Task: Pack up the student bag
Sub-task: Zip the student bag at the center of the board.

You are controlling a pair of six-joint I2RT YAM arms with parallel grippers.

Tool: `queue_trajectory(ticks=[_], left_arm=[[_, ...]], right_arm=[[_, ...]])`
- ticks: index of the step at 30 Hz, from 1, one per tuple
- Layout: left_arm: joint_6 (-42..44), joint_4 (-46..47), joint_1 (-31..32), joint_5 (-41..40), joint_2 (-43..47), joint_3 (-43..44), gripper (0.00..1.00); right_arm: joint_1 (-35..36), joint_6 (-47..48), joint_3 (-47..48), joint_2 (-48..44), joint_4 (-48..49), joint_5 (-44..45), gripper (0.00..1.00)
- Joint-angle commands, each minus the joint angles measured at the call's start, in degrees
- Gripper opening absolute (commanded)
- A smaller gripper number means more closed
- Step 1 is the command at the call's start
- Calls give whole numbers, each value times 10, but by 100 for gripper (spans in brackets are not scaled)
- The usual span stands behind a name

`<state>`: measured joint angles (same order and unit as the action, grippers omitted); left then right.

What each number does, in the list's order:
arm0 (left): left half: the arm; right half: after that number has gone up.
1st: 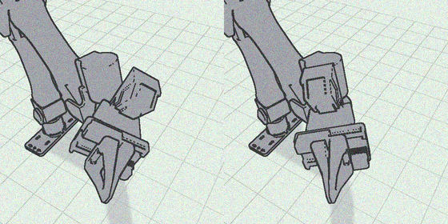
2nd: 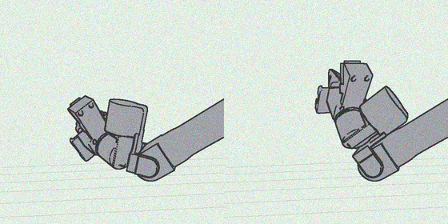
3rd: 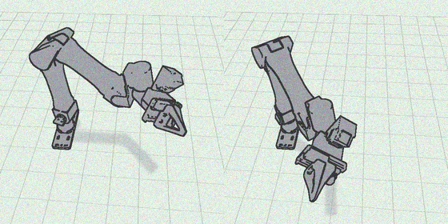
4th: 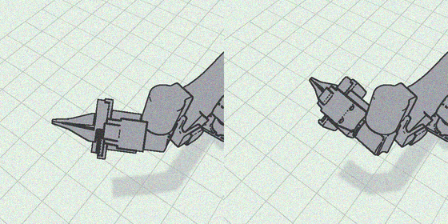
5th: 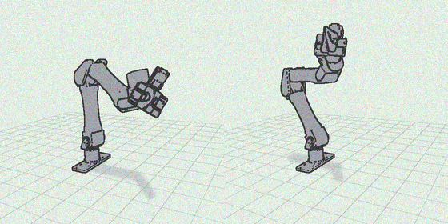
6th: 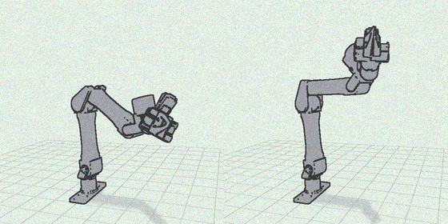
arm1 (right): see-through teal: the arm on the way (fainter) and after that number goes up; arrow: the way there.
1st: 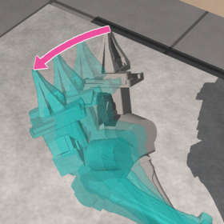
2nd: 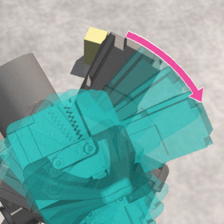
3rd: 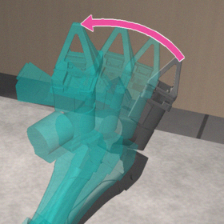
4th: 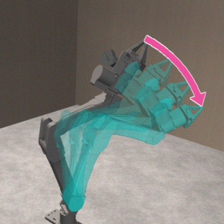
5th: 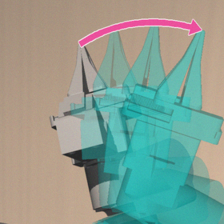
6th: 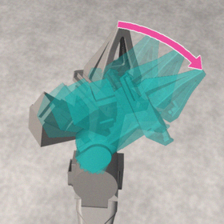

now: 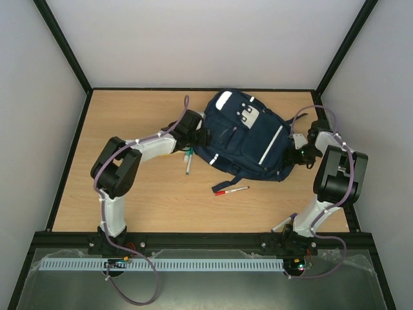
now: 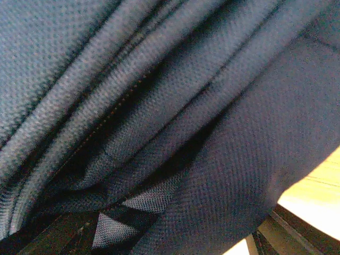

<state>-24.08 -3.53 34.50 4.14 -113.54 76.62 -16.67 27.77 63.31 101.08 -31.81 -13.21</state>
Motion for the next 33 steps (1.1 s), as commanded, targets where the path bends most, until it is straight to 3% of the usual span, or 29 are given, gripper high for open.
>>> queue_trajectory(ticks=[1, 13, 22, 27, 33], left_arm=[[-14, -30, 49, 49, 29, -69, 65], [-15, -39, 58, -19, 142, -196, 67], [4, -114, 59, -100, 272, -249, 78], [28, -108, 92, -121, 328, -271, 76], [81, -54, 187, -119, 328, -267, 71]], right_arm=[[15, -20, 15, 19, 8, -73, 73], [68, -47, 0, -6, 1, -80, 68], [-30, -3, 60, -85, -102, -46, 70], [-33, 90, -21, -199, -134, -75, 70], [-20, 169, -125, -273, -130, -113, 59]])
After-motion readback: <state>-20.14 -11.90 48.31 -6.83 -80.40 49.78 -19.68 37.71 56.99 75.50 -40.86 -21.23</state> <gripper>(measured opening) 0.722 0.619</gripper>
